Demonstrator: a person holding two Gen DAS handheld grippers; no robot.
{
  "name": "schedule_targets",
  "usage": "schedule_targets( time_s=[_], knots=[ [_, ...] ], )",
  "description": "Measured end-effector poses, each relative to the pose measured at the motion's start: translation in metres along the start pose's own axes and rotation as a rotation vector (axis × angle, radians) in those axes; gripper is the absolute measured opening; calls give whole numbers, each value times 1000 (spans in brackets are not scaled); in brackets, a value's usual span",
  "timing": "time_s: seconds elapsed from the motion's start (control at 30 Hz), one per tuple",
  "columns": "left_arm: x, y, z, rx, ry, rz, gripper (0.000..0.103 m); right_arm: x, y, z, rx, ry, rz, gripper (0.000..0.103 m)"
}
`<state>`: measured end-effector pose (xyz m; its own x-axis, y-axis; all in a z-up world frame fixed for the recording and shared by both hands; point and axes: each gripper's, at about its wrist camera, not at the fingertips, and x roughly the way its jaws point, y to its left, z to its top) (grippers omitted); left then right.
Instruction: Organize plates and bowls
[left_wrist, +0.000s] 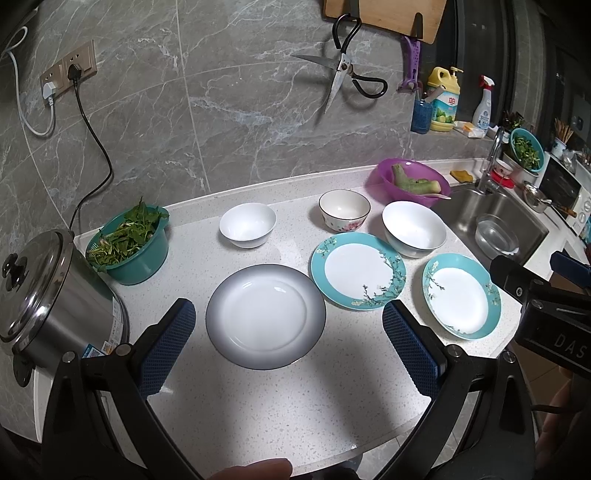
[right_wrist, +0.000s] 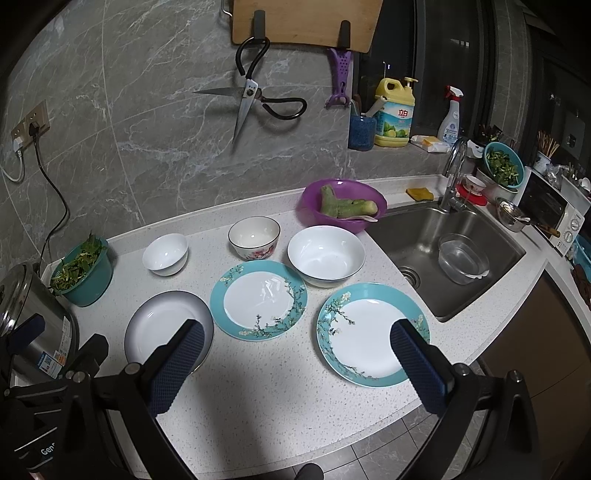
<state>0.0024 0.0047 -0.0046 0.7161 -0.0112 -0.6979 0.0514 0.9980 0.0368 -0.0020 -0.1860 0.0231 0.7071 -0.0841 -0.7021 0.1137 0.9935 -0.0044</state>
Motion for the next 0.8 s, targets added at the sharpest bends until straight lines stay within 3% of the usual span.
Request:
schedule_targets(
  time_s=[0.8],
  knots=[
    [1, -1, -1, -1, 5, 3, 103, 5, 2, -1, -5, 4, -1, 103]
  ],
)
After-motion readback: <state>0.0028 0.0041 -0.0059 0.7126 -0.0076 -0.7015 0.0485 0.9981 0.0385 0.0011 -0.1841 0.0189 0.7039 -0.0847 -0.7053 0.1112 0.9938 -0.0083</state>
